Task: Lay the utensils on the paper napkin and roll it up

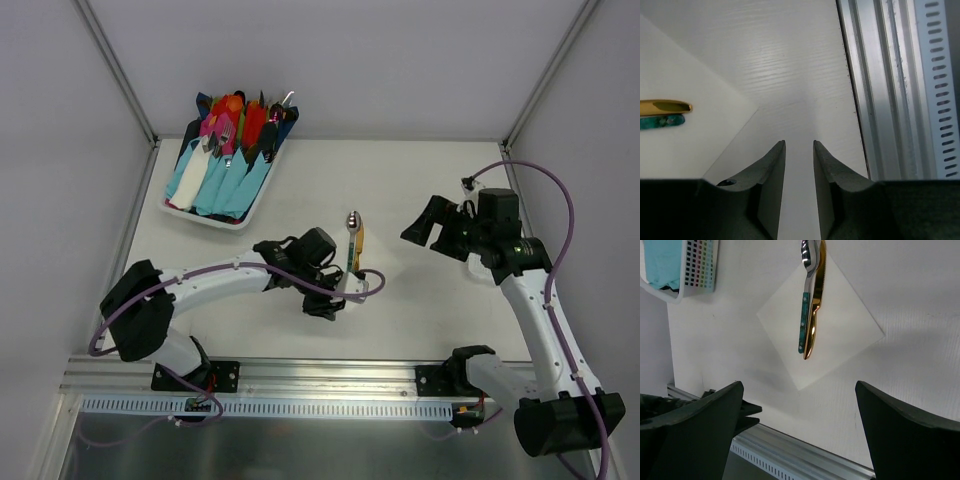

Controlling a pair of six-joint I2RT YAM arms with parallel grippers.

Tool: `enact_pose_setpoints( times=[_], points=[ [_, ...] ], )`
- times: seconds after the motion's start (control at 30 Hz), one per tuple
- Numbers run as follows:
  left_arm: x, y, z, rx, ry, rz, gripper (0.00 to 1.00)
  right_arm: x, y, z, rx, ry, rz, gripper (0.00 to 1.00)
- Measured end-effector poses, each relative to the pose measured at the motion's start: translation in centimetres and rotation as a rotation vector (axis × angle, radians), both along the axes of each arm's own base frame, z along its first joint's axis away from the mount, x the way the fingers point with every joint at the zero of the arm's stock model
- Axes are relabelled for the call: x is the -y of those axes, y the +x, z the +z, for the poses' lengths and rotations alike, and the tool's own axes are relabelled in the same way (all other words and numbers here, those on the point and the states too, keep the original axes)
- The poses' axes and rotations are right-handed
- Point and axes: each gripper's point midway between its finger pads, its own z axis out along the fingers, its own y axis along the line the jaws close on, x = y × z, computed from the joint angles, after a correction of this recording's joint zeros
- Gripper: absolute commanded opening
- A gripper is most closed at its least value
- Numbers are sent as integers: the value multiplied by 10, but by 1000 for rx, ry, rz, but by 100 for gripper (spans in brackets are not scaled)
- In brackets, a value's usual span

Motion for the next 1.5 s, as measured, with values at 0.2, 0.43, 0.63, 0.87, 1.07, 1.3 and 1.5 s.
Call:
enact_pose_setpoints(
  times=[0.2,0.43,0.63,0.87,1.07,1.3,1.5],
  points=[
    [20,-5,-41,82,29,-126,23,8,1,-6,-25,31,-21,99],
    [29,6,-71,136,50,-172,23,12,-2,-15,-53,50,-22,99],
    [35,15,-85,163,63,-180,23,15,-2,-17,-57,62,-19,99],
    [41,21,-87,180,53,-178,24,16,-3,-20,-66,75,-14,99],
    [42,26,-88,207,54,-168,25,16,-4,-22,-69,86,-7,99],
    [46,33,-92,235,53,-163,18,14,-5,-21,-68,97,7,99],
    [47,31,-92,232,50,-158,4,19,-4,-20,-68,103,-11,99]
  ],
)
